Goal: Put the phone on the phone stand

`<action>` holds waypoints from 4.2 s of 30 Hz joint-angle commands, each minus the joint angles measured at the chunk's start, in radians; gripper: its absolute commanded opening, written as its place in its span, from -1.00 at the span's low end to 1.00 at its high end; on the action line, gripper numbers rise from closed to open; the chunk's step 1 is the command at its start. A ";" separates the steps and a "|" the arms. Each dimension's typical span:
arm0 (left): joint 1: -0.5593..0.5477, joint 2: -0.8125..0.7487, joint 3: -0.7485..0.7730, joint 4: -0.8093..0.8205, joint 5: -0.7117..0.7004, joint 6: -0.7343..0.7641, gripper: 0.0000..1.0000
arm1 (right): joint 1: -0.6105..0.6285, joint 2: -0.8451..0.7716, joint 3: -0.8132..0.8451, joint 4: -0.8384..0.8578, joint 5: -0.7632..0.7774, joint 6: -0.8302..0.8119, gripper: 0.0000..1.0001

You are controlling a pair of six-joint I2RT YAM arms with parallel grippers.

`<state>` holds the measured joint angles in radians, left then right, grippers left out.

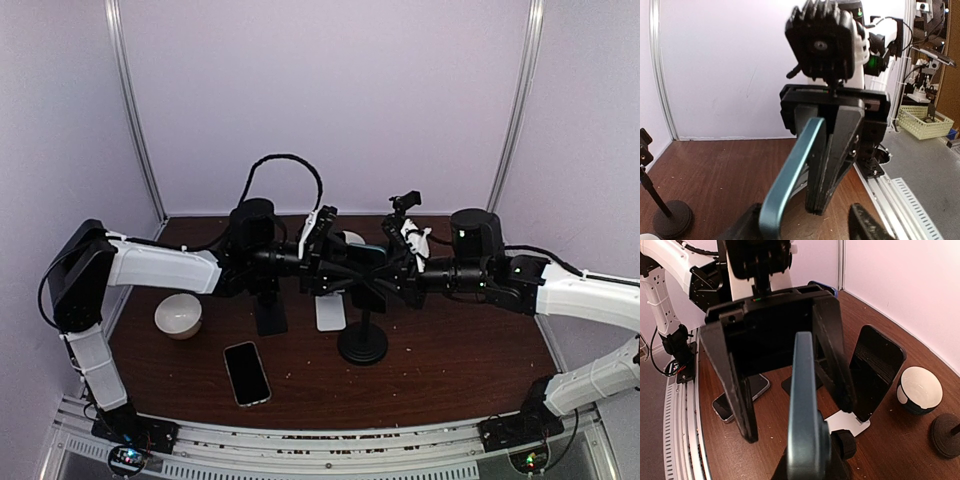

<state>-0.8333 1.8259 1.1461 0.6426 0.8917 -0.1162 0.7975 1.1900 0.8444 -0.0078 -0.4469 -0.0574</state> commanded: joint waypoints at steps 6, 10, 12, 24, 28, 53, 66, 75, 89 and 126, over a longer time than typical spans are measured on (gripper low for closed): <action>0.013 -0.017 0.044 0.017 0.123 -0.014 -0.43 | -0.007 -0.006 0.038 0.039 -0.020 -0.018 -1.00; 0.007 0.000 0.087 -0.014 0.153 -0.002 -0.64 | -0.006 0.006 0.041 0.032 -0.017 -0.022 -1.00; 0.006 0.002 0.095 -0.017 0.173 -0.001 -0.80 | -0.007 0.012 0.042 0.031 -0.010 -0.024 -1.00; 0.017 -0.057 0.115 -0.257 0.099 0.204 -1.00 | -0.007 -0.129 0.025 -0.131 0.187 0.085 0.10; 0.023 -0.054 0.153 -0.286 0.092 0.207 -1.00 | -0.007 -0.206 0.003 -0.224 0.246 0.198 0.24; 0.020 -0.197 0.167 -0.249 -0.110 -0.030 -1.00 | 0.236 -0.137 -0.001 -0.256 0.805 0.413 0.49; -0.018 -0.158 0.137 -0.176 -0.230 -0.116 -1.00 | 0.232 -0.063 -0.029 -0.122 0.683 0.314 0.16; -0.020 -0.153 0.076 -0.029 -0.192 -0.209 -1.00 | 0.233 -0.005 -0.005 -0.147 0.720 0.306 0.04; -0.020 -0.215 0.045 -0.348 -0.266 -0.116 -1.00 | 0.233 -0.018 -0.019 -0.165 0.773 0.344 -1.00; -0.168 -0.189 -0.221 0.045 -0.556 -0.189 -1.00 | 0.259 -0.027 -0.047 -0.047 0.862 0.452 -1.00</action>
<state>-0.9928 1.6543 0.9833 0.8654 0.2882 -0.3050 1.0500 1.1976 0.8043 -0.1085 0.3935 0.4034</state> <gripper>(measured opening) 0.075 0.069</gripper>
